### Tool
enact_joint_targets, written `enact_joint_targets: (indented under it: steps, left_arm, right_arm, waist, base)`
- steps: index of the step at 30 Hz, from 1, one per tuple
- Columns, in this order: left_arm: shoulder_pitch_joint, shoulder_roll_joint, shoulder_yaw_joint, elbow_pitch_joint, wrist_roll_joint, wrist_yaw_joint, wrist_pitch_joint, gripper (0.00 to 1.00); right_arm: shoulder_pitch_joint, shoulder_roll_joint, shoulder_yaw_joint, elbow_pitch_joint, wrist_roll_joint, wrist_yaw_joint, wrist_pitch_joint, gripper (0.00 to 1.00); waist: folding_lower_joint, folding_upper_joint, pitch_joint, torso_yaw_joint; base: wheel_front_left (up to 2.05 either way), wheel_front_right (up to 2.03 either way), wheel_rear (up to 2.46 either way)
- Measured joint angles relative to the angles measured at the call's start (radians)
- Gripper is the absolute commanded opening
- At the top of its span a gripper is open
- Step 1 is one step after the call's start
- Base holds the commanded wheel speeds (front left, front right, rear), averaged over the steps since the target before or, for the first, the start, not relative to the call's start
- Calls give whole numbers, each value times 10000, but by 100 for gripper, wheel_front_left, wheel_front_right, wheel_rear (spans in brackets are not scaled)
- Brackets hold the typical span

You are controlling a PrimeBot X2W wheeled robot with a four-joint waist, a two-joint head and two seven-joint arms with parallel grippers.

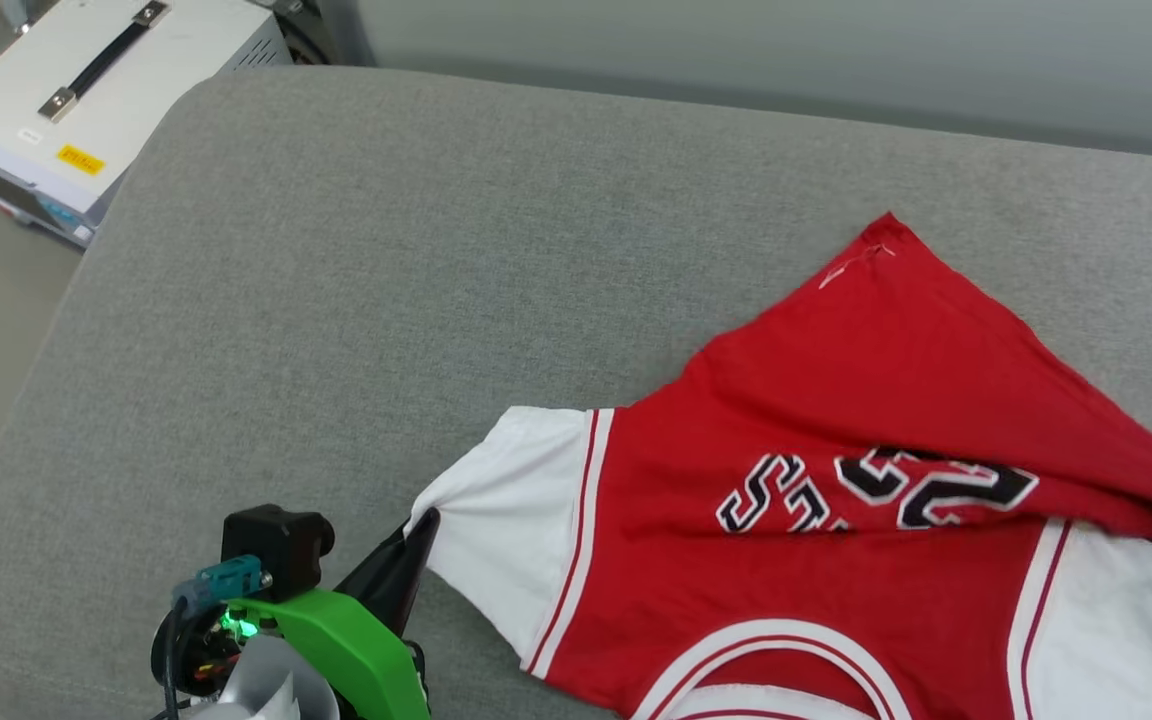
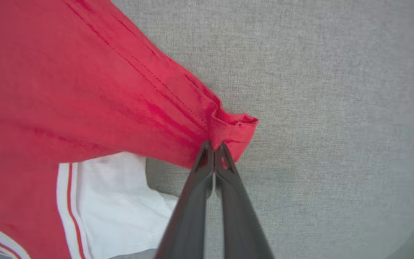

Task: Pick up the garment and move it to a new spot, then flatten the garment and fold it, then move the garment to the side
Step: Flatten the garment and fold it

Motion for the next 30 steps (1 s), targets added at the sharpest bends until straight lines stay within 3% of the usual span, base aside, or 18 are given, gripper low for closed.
enact_joint_targets:
  steps: [10,18,19,24,30]
  left_arm:
    - [148,-228,-50,370,-86,0,-180,0]
    - [205,-414,-104,665,-142,-42,-341,0]
    - [208,-430,-105,688,-144,-63,-349,0]
    - [238,-460,-115,757,-155,-98,-382,0]
    - [239,-462,-132,732,-153,-100,-441,0]
  right_arm:
    - [2637,1120,-1281,-1494,-100,0,134,0]
    - [3952,1881,-1473,-1638,-234,0,-6,1]
    - [3956,1937,-1528,-1638,-280,0,-79,100]
    - [3857,2025,-1448,-1885,-98,0,-127,100]
    - [2998,1388,-790,-2874,826,0,-90,100]
  waist:
    - [0,0,-888,-647]
    - [-1,0,-1233,-866]
    - [0,0,-1255,-874]
    - [0,0,-1370,-878]
    - [0,0,-1255,-807]
  base:
    - [0,0,0]
    - [0,0,0]
    - [0,0,0]
    - [0,0,0]
    - [0,0,0]
